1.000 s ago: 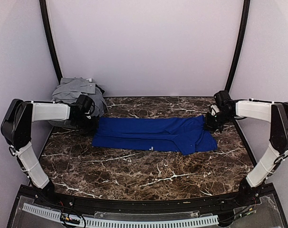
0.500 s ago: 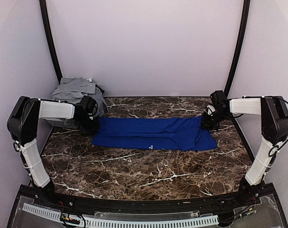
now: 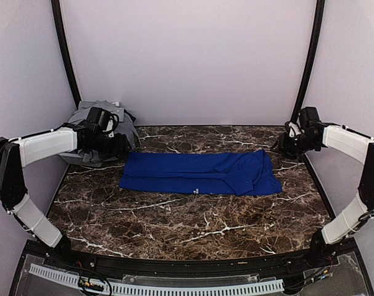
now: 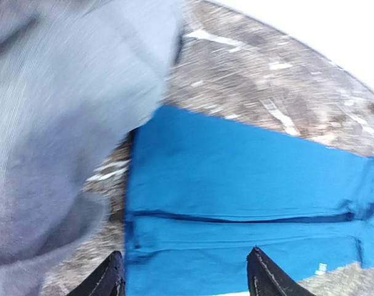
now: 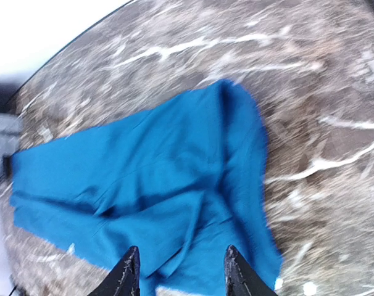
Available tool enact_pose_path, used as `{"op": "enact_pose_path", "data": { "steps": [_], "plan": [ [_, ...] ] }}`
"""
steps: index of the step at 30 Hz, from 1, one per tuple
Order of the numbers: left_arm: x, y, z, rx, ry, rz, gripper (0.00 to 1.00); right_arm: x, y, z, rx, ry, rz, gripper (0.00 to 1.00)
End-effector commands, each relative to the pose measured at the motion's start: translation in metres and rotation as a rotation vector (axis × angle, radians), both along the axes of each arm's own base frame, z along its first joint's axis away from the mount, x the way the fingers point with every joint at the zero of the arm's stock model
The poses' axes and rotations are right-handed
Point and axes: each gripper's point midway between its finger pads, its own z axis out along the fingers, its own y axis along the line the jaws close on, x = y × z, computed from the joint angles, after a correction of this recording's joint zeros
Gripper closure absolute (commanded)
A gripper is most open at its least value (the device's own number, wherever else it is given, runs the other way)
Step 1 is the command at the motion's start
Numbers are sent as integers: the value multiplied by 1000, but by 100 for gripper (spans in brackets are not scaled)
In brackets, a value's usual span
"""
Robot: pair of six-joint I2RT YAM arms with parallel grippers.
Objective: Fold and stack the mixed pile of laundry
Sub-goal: Fold the 1/3-folded T-shirt at the center of the board, then adjust the rectangle-folded T-shirt at the center of the board.
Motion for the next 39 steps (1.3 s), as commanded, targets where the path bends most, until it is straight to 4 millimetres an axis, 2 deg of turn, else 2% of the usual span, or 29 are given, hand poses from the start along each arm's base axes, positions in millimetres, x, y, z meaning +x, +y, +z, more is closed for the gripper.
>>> {"op": "enact_pose_path", "data": {
  "steps": [1,4,6,10,14,19,22,27,35,39],
  "plan": [
    [-19,-52,16,-107,-57,-240,32,-42,40,-6,160,58,126,57],
    [-30,-74,12,-101,-53,-305,32,-71,69,-9,185,81,190,57],
    [-38,-90,3,-113,-24,-346,32,-88,87,-14,208,105,236,56],
    [-59,-133,-6,-171,0,-461,32,-100,93,-36,219,156,249,54],
    [-66,-156,-14,-179,19,-489,33,-109,106,-48,278,199,269,54],
    [-63,-157,-16,-182,15,-470,34,-116,120,-57,302,229,281,53],
    [-60,-155,-11,-168,1,-460,34,-114,122,-67,302,246,272,48],
    [-57,-148,-8,-123,-13,-446,34,-107,125,-87,301,282,248,48],
    [-55,-144,-7,-100,-21,-436,34,-91,130,-82,291,261,240,51],
    [-56,-143,-10,-96,-14,-435,34,-109,125,-89,289,312,221,41]
  ]
}}
